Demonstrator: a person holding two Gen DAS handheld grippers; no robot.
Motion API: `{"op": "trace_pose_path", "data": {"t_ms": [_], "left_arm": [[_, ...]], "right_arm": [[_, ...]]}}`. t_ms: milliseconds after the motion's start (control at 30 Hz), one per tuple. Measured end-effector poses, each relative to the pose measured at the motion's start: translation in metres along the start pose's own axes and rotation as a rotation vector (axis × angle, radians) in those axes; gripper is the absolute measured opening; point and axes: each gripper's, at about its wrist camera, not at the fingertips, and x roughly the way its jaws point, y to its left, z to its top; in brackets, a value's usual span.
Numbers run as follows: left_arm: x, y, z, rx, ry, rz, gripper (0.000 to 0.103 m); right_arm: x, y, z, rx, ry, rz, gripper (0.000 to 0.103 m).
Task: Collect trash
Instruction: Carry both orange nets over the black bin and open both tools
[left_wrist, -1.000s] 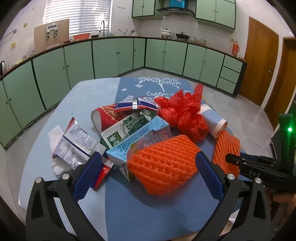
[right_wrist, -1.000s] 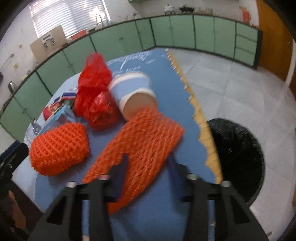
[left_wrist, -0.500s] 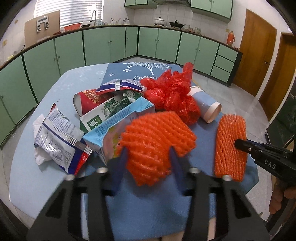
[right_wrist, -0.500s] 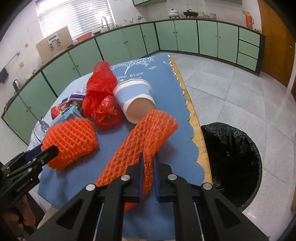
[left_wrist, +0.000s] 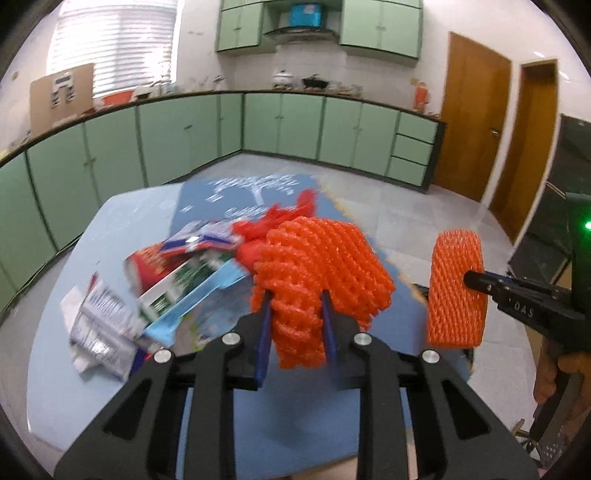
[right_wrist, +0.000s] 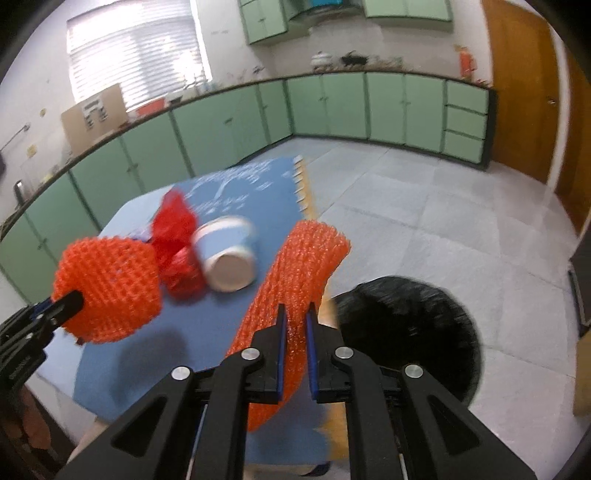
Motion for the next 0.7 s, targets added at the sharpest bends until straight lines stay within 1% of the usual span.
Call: {"op": "trace_pose_path", "data": {"t_ms": [167,267,367,533,700], "left_arm": [[0.022,-0.044,0.018,0.041,0.001,-0.125,0.023],[0.041,-0.077,0.028,0.071,0.002,-0.191,0.023],[0.065,-0.110,0.036,0.101,0.011,-0.243,0.023],[0.110,-0.156,0.043,0.141,0.054,-0.288,0.023],[0.143,-0.178,0.044,0.158,0.089,-0.293,0.024]], "right_arm": [[-0.009,-0.051,0.005,0.066,-0.029,-0.106,0.010],[-0.009,-0.076,0.004,0.101,-0.032,-0.158,0.010],[-0.004,-0.093,0.002,0.127,-0.027,-0.189,0.010],[0.008,-0.118,-0.005,0.160,-0.010,-0.233,0.010],[0.023,-0.135,-0.008,0.177,0.003,-0.263,0.010]]}}
